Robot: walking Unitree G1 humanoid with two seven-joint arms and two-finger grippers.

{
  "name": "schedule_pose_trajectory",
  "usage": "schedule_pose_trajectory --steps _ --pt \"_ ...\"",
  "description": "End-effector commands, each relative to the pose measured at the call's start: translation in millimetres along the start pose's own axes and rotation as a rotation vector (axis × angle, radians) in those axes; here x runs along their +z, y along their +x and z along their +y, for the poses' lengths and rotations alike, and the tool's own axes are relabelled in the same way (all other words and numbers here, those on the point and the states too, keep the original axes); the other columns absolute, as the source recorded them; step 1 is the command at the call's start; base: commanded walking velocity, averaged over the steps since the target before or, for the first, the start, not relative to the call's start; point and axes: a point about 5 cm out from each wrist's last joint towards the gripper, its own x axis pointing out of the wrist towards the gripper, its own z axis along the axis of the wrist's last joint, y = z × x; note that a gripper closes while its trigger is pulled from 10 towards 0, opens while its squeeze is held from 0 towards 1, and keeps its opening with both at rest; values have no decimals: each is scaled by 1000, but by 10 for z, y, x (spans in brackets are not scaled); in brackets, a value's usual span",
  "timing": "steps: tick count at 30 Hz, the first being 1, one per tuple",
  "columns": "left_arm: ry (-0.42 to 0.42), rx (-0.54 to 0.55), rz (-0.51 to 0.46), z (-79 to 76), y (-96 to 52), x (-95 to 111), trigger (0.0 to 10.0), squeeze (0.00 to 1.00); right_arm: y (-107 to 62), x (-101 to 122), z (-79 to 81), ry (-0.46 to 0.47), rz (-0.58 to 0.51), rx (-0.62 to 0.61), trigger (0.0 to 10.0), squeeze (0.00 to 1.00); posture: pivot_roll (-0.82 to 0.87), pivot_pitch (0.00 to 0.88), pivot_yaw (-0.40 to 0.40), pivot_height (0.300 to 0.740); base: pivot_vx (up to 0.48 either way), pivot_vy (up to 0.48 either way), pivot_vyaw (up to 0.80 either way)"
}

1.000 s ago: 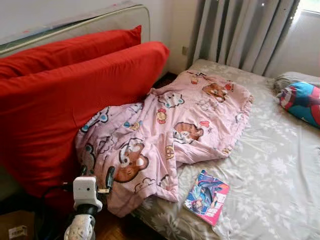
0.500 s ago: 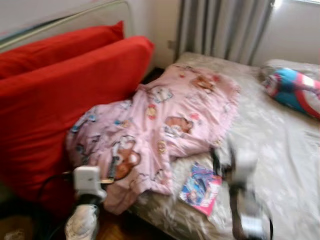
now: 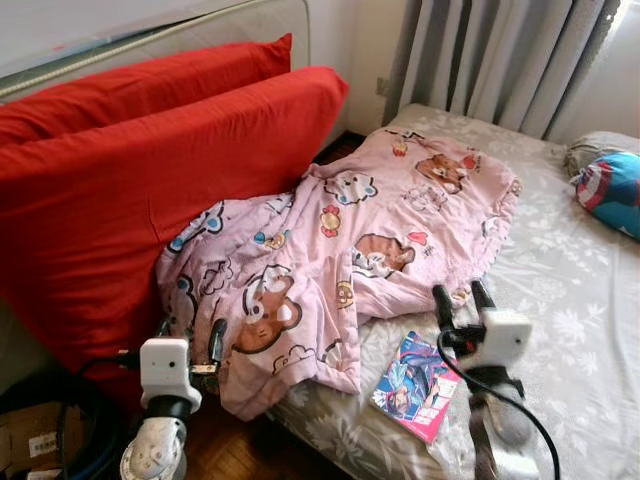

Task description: Clean up the room

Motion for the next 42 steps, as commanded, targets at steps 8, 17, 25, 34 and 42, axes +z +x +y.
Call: schedule_pose_trajectory --steps 8,17,25,34,42 --pt "18 -26 51 88 45 -44 10000 0 -87 -86 -204 -76 100 -116 10000 0 -71 66 -59 740 0 0 0" --pt "-18 -31 59 -1 -22 -38 10000 0 -3 58 -163 -47 53 -95 10000 0 -70 79 -67 740 0 0 0" --pt "-19 -48 64 -12 -12 -33 10000 0 -17 2 -137 -35 95 -137 10000 0 -82 84 -53 740 0 0 0" --pt "-47 -37 63 -34 54 -7 10000 0 -3 -66 -144 -41 168 -148 10000 0 -91 72 -54 705 0 0 0" --pt "-43 -48 63 -57 56 -6 10000 0 -13 -74 -91 -46 161 -131 10000 0 -88 65 -56 685 0 0 0"
